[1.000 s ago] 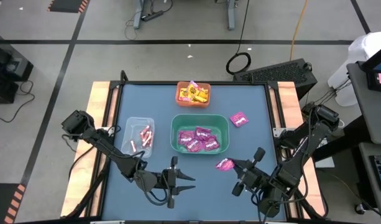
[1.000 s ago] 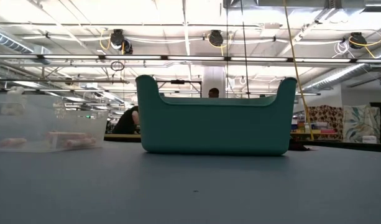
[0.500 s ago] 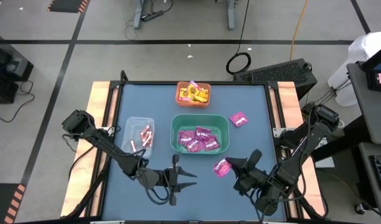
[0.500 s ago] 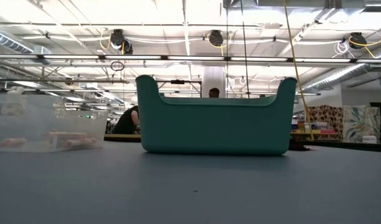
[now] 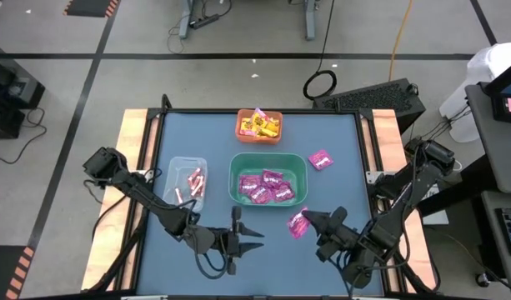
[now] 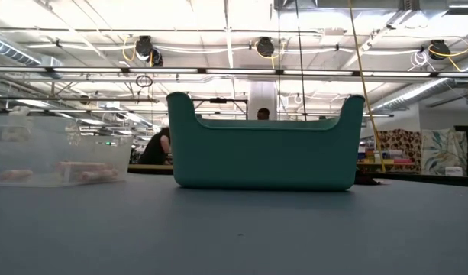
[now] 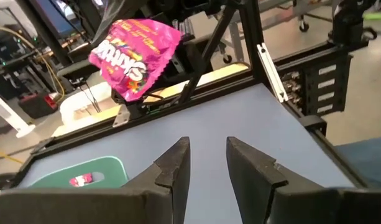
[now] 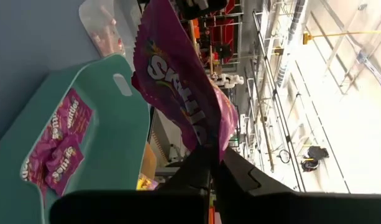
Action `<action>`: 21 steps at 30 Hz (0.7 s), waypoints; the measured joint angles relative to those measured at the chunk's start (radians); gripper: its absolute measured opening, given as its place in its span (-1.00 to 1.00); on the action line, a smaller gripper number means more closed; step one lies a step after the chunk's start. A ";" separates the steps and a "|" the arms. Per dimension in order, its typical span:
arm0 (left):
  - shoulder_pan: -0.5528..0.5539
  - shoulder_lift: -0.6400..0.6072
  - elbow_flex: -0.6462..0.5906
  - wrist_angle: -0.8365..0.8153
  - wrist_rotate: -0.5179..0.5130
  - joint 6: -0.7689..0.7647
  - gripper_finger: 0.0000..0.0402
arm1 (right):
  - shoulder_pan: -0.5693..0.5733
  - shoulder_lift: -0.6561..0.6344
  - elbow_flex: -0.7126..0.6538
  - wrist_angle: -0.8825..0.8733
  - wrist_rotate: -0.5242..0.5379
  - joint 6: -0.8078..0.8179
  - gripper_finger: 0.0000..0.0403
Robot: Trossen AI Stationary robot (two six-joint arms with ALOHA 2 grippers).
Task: Sort candy
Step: Put the purple candy into the green bin
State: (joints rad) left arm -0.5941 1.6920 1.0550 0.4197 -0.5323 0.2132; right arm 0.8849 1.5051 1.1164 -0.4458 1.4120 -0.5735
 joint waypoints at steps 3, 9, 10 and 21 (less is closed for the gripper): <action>0.000 0.000 0.000 -0.011 0.000 0.033 -0.44 | -0.005 0.000 0.000 0.000 0.000 0.001 -0.98; 0.003 0.000 0.000 -0.013 0.000 0.039 -0.44 | -0.020 0.000 0.000 0.000 -0.002 0.016 -0.98; 0.006 0.000 0.000 -0.013 0.000 0.039 -0.44 | -0.022 0.000 0.000 0.000 -0.002 0.030 -0.98; 0.011 0.000 0.000 -0.018 0.000 0.030 -0.44 | -0.047 0.000 0.000 0.000 -0.004 0.445 -0.98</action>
State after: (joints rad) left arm -0.5831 1.6920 1.0550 0.4019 -0.5320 0.2436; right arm 0.8375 1.5051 1.1168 -0.4458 1.4082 -0.1283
